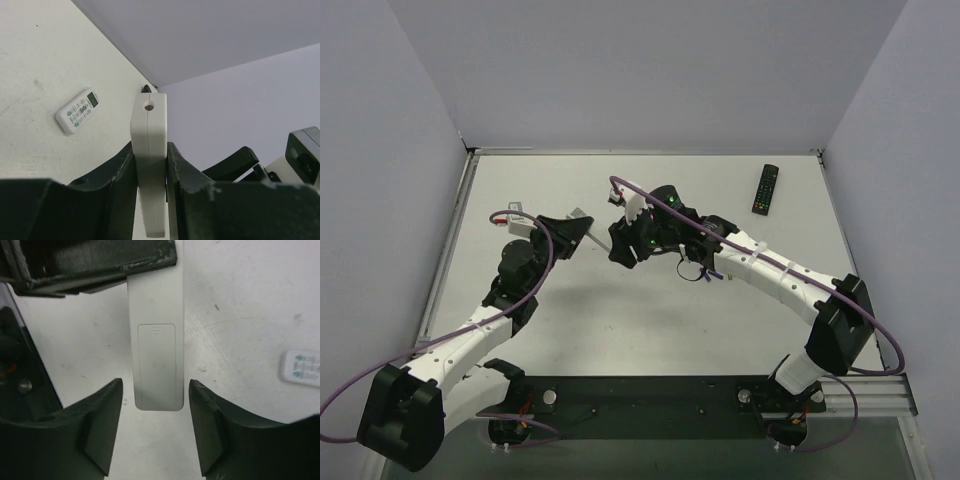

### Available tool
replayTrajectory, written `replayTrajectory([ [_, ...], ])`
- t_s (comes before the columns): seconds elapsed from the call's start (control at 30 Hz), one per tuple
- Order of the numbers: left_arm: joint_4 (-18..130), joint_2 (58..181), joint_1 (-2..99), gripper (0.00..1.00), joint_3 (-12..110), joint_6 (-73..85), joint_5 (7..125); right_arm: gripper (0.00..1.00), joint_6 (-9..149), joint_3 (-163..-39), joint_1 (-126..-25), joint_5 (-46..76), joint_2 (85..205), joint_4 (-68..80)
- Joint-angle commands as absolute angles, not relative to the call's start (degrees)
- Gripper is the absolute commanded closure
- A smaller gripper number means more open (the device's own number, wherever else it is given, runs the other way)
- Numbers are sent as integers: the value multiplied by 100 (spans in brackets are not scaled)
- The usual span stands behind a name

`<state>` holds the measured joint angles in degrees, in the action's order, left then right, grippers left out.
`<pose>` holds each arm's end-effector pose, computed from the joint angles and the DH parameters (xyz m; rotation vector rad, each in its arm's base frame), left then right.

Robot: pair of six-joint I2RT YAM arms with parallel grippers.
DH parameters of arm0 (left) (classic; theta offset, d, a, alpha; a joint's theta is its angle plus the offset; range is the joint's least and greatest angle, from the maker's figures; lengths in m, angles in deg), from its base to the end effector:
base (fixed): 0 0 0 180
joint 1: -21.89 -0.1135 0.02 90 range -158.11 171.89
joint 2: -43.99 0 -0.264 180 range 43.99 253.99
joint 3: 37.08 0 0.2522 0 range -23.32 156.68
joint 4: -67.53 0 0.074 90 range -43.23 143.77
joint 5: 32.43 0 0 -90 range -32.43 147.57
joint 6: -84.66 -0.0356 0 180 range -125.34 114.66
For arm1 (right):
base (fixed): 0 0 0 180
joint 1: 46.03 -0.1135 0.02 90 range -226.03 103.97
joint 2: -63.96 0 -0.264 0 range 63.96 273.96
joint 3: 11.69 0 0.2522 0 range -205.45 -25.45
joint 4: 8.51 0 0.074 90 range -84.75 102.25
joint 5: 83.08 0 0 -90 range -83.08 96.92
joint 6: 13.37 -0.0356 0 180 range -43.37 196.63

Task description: Load the batteries into the remote control

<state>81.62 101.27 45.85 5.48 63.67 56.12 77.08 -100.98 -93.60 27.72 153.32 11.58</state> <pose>0.2113 -0.0929 0.2703 -0.6813 1.5864 -1.2232 0.2403 0.2816 0.3402 -1.0415 1.7122 0.8891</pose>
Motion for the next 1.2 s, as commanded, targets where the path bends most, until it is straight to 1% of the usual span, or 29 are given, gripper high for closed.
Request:
replayTrajectory([
  [0.0,9462,10261,4632,100,147,6567,5274,44,6427,-9815,-9007,3520,14966,299],
  [0.07,9778,10279,4650,100,41,6585,5239,35,5496,-9481,-8708,3732,14852,-282],
  [0.17,10121,10314,4694,100,-20,6585,5230,31,4528,-9173,-8461,4032,14807,-986],
  [0.43,10773,10446,4852,100,-47,6690,5151,31,3393,-9049,-8329,4243,15088,-1890],
  [0.5,10852,10481,4896,100,-20,6690,5142,33,3077,-8979,-8259,4366,15159,-2128],
  [0.63,10992,10560,4966,100,-47,6900,4932,33,2987,-9005,-8241,4480,15229,-2279],
  [0.83,11309,10648,5001,100,15,6937,4755,43,2891,-8918,-8206,4559,15308,-2261],
  [0.87,11283,10657,5010,100,67,6902,4781,46,2873,-8900,-8197,4568,15308,-2296],
  [1.03,11265,10666,5037,100,112,6814,4817,52,2891,-8882,-8145,4621,15317,-2209],
  [1.07,11317,10666,5037,100,112,6796,4834,60,2891,-8874,-8110,4612,15317,-2165],
  [1.13,11362,10657,5037,100,138,6682,4904,69,2891,-8847,-8083,4630,15317,-2095],
  [1.17,11397,10648,5037,100,147,6655,4931,75,2891,-8795,-8040,4621,15317,-2086],
])
